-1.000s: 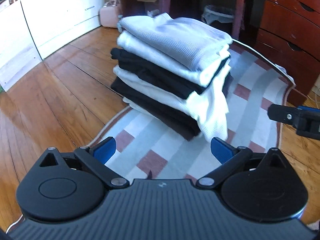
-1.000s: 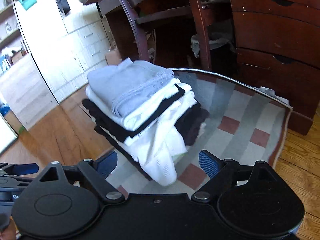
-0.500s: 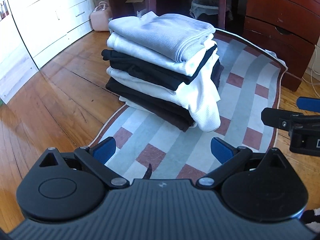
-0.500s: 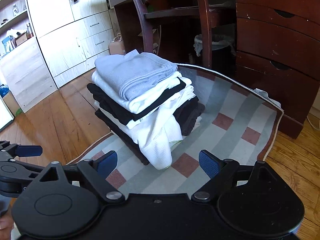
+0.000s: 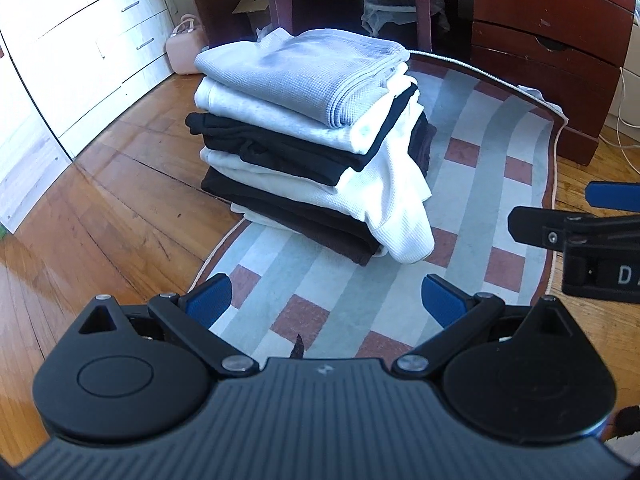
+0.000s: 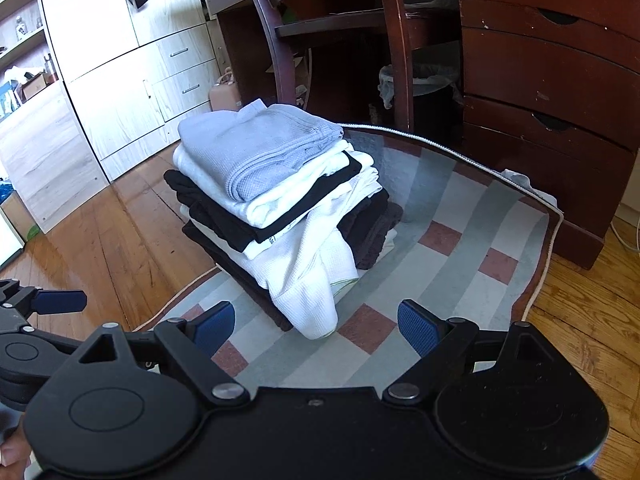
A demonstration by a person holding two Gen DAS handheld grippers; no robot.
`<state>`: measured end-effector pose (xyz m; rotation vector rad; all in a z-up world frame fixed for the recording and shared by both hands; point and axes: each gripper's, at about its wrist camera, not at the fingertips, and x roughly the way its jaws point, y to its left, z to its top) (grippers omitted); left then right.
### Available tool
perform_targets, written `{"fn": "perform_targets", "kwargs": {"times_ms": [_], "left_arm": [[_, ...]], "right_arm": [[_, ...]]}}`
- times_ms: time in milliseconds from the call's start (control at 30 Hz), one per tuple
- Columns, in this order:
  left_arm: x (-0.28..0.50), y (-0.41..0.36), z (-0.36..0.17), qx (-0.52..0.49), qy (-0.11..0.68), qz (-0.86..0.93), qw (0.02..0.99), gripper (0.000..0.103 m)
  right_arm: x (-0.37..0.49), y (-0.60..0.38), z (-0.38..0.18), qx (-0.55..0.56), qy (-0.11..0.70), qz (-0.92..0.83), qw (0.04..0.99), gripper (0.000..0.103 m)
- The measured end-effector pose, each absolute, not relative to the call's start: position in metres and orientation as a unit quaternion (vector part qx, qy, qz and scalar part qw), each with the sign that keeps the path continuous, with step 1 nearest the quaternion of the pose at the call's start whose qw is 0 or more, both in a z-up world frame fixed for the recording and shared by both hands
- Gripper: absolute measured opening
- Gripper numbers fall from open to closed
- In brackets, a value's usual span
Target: Fold clothes
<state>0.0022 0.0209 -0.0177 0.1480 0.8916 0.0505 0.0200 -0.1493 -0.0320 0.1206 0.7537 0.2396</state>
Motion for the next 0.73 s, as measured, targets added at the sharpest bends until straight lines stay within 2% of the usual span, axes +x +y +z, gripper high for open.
{"fn": "perform_targets", "kwargs": {"times_ms": [733], "left_arm": [[-0.0021,0.0164,-0.0151,0.085,0.419,0.013,0.904,0.103]], "right_arm": [[0.0256,-0.1445,-0.0351,0.053,0.367,0.117,0.921,0.091]]}}
